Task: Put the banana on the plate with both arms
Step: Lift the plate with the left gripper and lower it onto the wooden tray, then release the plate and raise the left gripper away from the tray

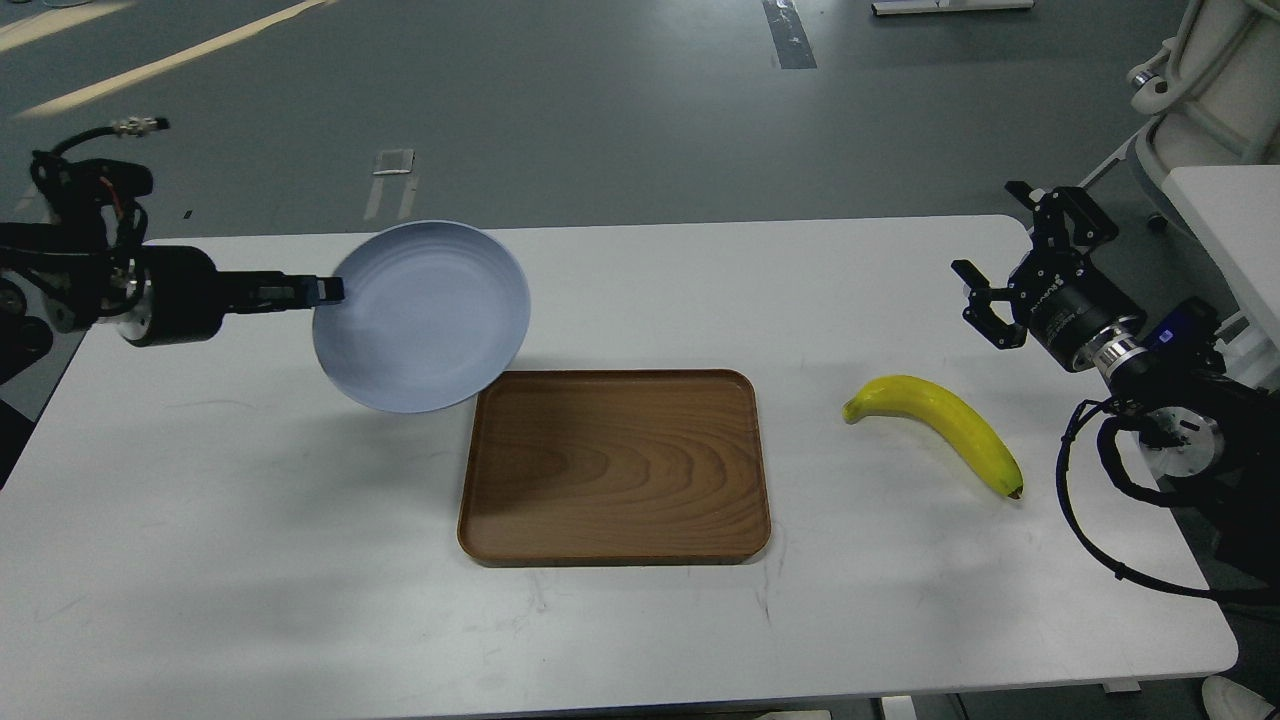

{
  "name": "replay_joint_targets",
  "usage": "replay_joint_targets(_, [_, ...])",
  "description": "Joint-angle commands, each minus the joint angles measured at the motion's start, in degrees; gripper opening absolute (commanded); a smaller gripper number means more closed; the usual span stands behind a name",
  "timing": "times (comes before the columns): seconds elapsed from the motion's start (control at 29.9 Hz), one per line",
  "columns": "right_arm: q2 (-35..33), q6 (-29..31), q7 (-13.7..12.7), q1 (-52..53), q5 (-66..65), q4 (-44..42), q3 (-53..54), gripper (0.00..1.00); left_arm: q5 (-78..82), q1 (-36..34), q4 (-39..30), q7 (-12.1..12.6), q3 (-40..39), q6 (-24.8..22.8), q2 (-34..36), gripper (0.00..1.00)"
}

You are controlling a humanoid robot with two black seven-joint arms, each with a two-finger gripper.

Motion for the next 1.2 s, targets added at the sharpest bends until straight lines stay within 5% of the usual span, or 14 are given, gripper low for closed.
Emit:
replay_joint_targets(0.0, [0.0, 0.0, -0.01, -0.11, 0.0, -0.04, 0.0, 1.0, 3.66, -2.36, -0.83, 0.0, 0.09, -0.99, -7.0, 0.0])
replay_joint_targets(0.37, [-0.18, 0.0, -0.01, -0.28, 0.0, -0.04, 0.0, 1.0, 4.37, -4.48, 8.12, 0.0, 6.85, -2.63, -24.15, 0.0])
replay_joint_targets(0.74, [-0.18, 0.0, -0.01, -0.28, 0.0, -0.12, -0.08, 1.0, 4.19, -2.98, 21.05, 0.0, 11.69, -2.49, -33.64, 0.0])
replay_joint_targets(1.1, [-0.27, 0.0, -0.01, -0.37, 0.0, -0.39, 0.0, 1.0, 3.84, -1.22, 24.74, 0.0, 11.78, -1.17, -37.95, 0.0])
replay_joint_targets(1.17, [-0.27, 0.0, -0.01, -0.46, 0.0, -0.39, 0.0, 1.0, 3.66, -1.22, 24.92, 0.0, 11.78, -0.73, -38.57, 0.16])
